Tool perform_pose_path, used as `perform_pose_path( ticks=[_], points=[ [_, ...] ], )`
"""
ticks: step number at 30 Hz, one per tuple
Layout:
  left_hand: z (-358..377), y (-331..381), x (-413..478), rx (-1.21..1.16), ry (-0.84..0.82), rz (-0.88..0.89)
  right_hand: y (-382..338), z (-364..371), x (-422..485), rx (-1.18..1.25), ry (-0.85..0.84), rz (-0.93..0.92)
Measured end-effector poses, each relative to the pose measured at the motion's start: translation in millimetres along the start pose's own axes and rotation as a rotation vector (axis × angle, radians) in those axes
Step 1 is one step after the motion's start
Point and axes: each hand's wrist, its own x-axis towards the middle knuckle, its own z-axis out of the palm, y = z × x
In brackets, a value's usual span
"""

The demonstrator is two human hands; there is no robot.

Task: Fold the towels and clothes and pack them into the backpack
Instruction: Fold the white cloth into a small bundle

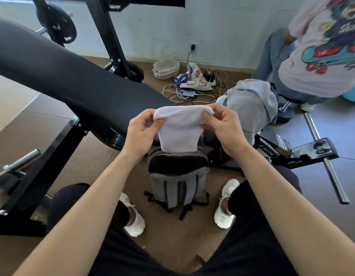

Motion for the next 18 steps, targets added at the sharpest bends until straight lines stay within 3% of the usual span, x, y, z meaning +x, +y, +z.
perform_pose_path(
  ticks=[4, 11, 15, 18],
  points=[
    [-3.4, -17.9, -6.4, 0.096, -0.020, 0.006, 19.0, -3.4, -3.6, -0.212, 0.019, -0.079],
    [8.8, -132.8, -56.0, 0.433, -0.249, -0.378, 138.5, -11.2, -31.7, -0.645, -0.251, 0.177],
    [15.8, -148.8, -60.4, 0.478, -0.376, -0.445, 162.5, -12.6, -32.0, -0.683, -0.309, 0.303],
    [13.7, -151.4, -48.2, 0.437, -0.398, -0.473, 166.3, -17.0, -21.6, -0.667, -0.297, 0.291]
  ],
)
